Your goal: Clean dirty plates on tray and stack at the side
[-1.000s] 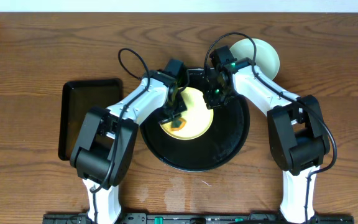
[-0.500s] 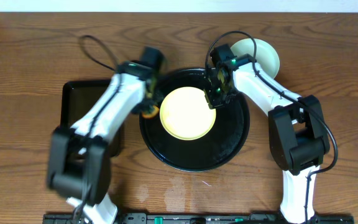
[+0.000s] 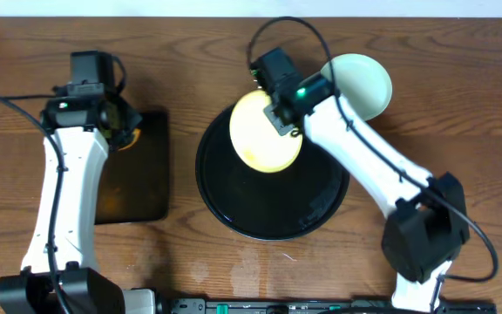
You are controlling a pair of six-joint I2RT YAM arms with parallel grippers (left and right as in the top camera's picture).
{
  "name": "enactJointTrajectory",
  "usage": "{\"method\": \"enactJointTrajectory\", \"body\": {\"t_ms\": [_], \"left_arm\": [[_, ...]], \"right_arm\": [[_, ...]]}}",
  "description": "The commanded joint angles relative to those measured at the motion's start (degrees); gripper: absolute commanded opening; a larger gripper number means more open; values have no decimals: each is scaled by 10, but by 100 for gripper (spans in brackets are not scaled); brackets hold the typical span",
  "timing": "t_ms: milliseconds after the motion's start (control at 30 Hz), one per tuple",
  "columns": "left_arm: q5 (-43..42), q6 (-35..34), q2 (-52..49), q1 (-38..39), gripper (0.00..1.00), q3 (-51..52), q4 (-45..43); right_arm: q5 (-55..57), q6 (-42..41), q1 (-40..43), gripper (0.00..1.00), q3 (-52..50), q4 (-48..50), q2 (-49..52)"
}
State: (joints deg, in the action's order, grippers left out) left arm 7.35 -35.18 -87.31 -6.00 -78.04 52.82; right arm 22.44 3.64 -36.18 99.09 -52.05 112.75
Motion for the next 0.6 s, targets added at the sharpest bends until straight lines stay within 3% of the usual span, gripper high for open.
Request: {"method": "enactJointTrajectory", "body": {"t_ms": [0,200,333,567], "left_arm": [[6,17,-20,-38,7,15,6],[6,18,-38,-58,7,15,7],[6,18,-38,-58,7,15,7],[6,20,-38,-58,7,15,7]], "right_arm": [[229,109,-40,1,17,27,-35],[440,304,-106,1,17,158,-37],[494,407,-136,1,17,242,-38],[498,433,-155,1,17,262,-38]]}}
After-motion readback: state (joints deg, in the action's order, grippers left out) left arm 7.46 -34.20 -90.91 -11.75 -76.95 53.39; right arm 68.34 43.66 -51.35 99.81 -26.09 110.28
